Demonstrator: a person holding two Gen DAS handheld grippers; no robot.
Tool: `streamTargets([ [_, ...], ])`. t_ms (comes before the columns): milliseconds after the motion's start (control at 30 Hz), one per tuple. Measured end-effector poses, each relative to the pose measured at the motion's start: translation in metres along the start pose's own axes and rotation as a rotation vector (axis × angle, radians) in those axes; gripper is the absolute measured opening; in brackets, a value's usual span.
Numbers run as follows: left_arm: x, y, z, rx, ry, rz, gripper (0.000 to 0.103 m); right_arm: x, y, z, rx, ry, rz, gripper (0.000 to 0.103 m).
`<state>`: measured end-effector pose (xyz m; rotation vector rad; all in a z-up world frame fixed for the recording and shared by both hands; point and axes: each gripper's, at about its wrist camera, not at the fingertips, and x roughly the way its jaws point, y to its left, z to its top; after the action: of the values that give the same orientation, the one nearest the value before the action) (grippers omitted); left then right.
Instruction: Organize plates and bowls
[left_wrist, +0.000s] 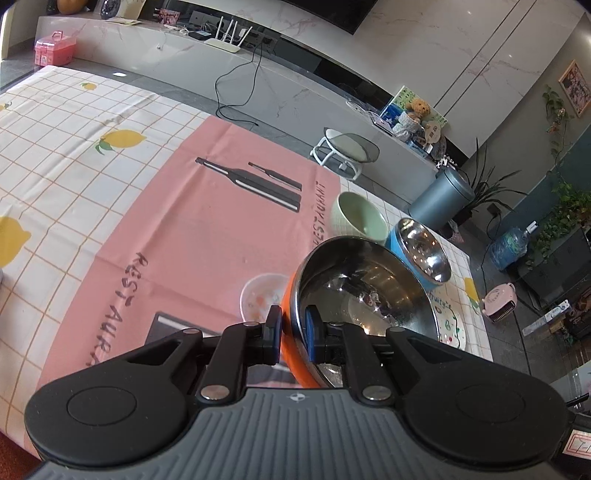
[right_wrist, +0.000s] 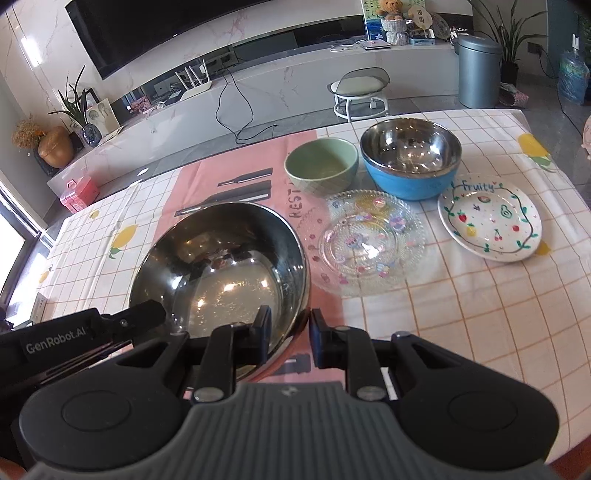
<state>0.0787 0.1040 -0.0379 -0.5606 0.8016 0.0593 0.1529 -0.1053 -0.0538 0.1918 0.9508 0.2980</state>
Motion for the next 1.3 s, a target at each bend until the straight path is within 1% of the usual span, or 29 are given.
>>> streamTargets([
  [100, -0.003, -0.001, -0.015, 0.005, 0.033, -0.004, 0.014, -0.011, -0.009, -0.015, 0.015, 0.015, 0.000, 0.020],
  [300, 0.000, 0.007, -0.044, -0.005, 0.104, 0.029, 0.014, -0.016, -0.025, -0.045, 0.039, 0.081, 0.001, 0.020],
  [400, 0.000, 0.011, -0.052, -0.004, 0.117, 0.056, 0.014, -0.008, -0.029, -0.056, 0.059, 0.127, 0.010, 0.020],
  [500, 0.000, 0.013, -0.056, 0.002, 0.115, 0.073, 0.014, -0.001, -0.028, -0.065, 0.049, 0.147, 0.011, 0.020],
  [667, 0.000, 0.011, -0.061, 0.026, 0.116, 0.084, 0.014, 0.002, -0.028, -0.068, 0.037, 0.161, 0.009, 0.020],
  [867, 0.005, 0.011, -0.065, 0.036, 0.113, 0.095, 0.014, 0.002, -0.032, -0.069, 0.048, 0.166, 0.001, 0.020],
  [1233, 0.005, 0.011, -0.066, 0.044, 0.106, 0.106, 0.014, 0.003, -0.028, -0.071, 0.032, 0.167, 0.007, 0.021],
  [1267, 0.005, 0.011, -0.066, 0.042, 0.108, 0.104, 0.014, 0.003, -0.028, -0.071, 0.030, 0.165, 0.008, 0.021],
  [1300, 0.005, 0.010, -0.066, 0.040, 0.110, 0.103, 0.014, 0.003, -0.027, -0.071, 0.029, 0.165, 0.009, 0.024],
])
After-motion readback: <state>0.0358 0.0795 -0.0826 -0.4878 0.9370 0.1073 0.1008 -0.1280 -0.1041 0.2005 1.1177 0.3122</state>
